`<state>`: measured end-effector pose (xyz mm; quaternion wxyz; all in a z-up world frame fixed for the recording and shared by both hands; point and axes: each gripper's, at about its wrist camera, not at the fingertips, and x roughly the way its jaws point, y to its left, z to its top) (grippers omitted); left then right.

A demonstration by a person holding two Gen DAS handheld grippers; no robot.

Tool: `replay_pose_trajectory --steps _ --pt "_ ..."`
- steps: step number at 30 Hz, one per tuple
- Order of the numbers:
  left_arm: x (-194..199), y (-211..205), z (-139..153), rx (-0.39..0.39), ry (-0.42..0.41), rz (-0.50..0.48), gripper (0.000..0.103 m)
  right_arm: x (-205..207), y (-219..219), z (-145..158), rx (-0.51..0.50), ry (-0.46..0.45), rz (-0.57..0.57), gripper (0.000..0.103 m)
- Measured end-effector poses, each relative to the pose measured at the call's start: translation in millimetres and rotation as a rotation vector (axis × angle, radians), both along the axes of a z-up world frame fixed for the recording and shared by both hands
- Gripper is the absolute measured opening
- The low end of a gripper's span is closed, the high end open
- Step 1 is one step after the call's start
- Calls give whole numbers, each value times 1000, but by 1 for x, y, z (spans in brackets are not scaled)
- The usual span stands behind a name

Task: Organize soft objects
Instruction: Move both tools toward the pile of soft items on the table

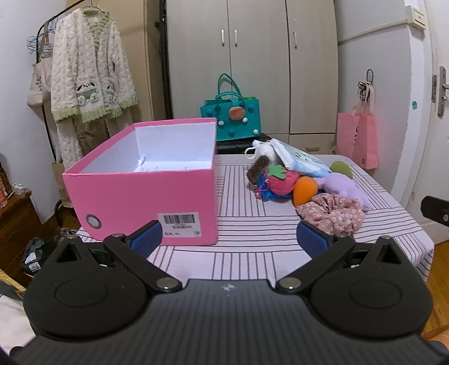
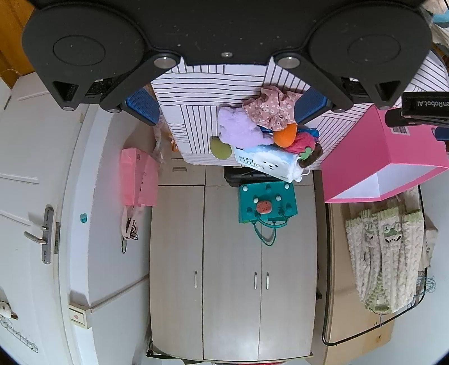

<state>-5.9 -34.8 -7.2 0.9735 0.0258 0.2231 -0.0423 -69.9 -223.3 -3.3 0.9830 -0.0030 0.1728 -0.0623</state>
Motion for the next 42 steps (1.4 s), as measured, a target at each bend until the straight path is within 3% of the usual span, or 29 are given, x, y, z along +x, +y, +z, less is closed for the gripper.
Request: replay_pose_trajectory --steps 13,28,37,42 --pt "1 -7 -1 28 20 -21 103 8 -1 -3 27 48 4 103" --pt "6 0 -1 27 23 11 103 13 7 -7 4 41 19 103" --pt "11 10 0 36 46 38 103 18 7 -5 59 116 44 103" --pt "13 15 6 45 46 52 103 20 18 1 -8 113 39 103"
